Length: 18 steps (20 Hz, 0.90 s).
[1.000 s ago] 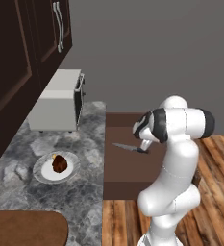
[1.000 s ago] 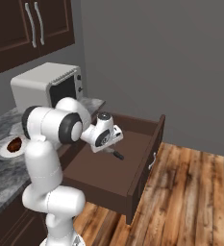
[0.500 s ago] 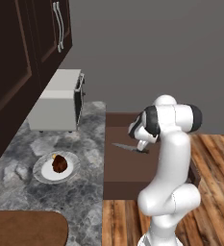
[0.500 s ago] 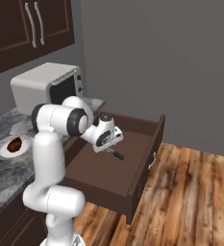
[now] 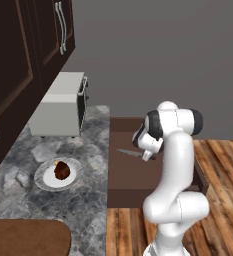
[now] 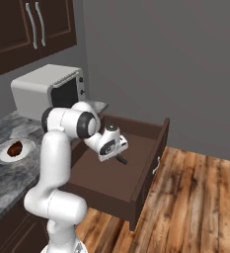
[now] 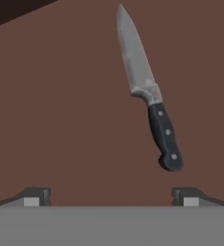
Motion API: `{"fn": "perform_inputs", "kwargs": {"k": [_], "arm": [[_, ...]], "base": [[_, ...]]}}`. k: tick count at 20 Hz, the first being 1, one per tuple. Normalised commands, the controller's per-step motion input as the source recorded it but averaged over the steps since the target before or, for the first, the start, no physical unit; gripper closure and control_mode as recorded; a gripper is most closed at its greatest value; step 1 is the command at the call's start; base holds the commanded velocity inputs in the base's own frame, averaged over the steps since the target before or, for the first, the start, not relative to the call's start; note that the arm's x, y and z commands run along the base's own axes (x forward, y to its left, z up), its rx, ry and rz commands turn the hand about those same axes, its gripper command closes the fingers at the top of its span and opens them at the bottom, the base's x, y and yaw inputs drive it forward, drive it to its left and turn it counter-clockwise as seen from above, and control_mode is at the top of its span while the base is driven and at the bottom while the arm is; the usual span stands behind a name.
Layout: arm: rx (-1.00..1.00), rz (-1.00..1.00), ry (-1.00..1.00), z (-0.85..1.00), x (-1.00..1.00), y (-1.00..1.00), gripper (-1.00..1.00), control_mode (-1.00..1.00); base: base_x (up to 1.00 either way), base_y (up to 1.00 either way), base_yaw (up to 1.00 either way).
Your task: Pick up the knife from the drawer and place it on the cutting board. Then place the meat from the plate to the cutting board.
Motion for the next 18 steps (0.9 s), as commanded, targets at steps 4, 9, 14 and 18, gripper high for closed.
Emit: {"fn": "perform_inputs", "kwargs": {"k": [4,9,14,18], "arm": [[0.00,0.02,0.00,-0.33,0.17,-0.05,-1.00,-1.00],[0.00,0.03,0.00,-0.31,0.22,-0.14,-1.00,-1.00],[0.00,0.04,0.00,-0.28,0.35,-0.07,-1.00,-1.00],[0.00,0.04,0.00,-0.24,0.39,-0.03,-1.00,-1.00]], "base": [[0.00,0.00,0.00],[0.00,0.00,0.00],[0.00,0.00,0.00],[0.00,0.00,0.00]]}}
